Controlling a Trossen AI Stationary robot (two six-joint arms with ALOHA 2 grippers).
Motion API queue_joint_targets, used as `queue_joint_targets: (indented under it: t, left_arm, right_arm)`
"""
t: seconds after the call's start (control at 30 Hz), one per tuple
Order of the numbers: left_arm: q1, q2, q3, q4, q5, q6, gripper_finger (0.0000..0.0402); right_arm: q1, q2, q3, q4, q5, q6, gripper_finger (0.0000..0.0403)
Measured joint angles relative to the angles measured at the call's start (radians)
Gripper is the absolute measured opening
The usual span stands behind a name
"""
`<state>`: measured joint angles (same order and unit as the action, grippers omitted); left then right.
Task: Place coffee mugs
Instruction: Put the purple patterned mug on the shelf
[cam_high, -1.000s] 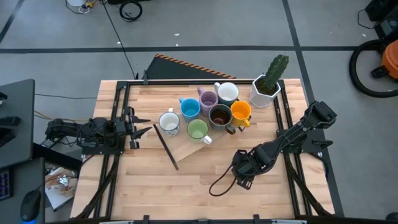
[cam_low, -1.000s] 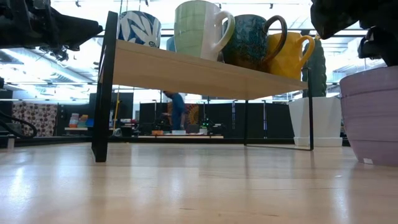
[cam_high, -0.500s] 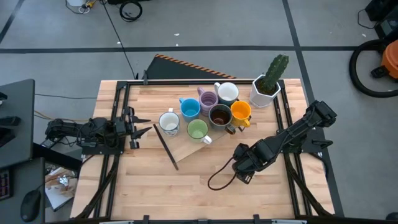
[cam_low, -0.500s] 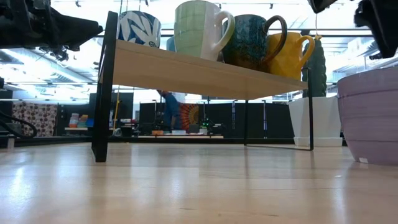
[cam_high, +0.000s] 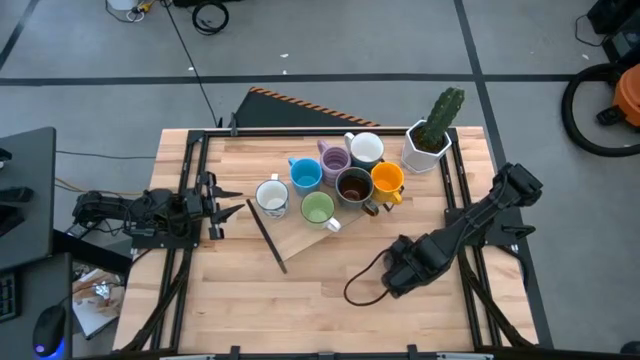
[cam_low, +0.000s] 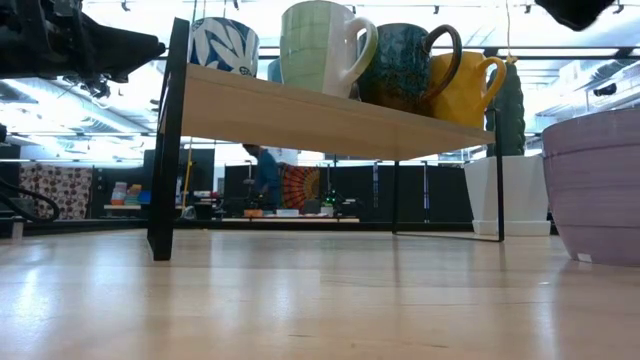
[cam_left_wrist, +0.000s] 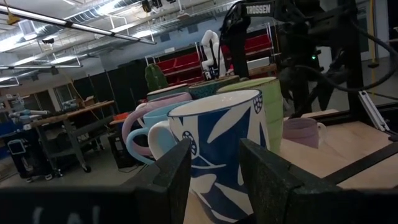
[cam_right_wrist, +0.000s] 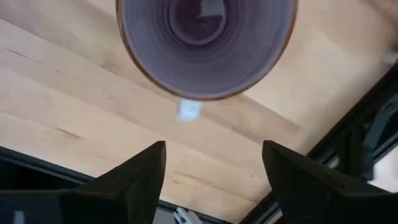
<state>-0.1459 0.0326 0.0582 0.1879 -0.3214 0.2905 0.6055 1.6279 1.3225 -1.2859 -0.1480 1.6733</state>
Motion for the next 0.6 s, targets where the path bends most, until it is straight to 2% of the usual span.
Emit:
queue_joint_targets:
  t: [0.3,0.6]
  left_arm:
    - [0.000,0.000,0.000,-0.001,0.000,0.000,0.0141]
    - [0.000,0.000,0.000,-0.002,0.000,0.001,0.0141]
  right_arm:
    - [0.021,0.002,-0.098,0.218,0.016,0.078,0.0259]
    - [0.024,0.006,-0.171,0.275,0.088,0.183,0.0249]
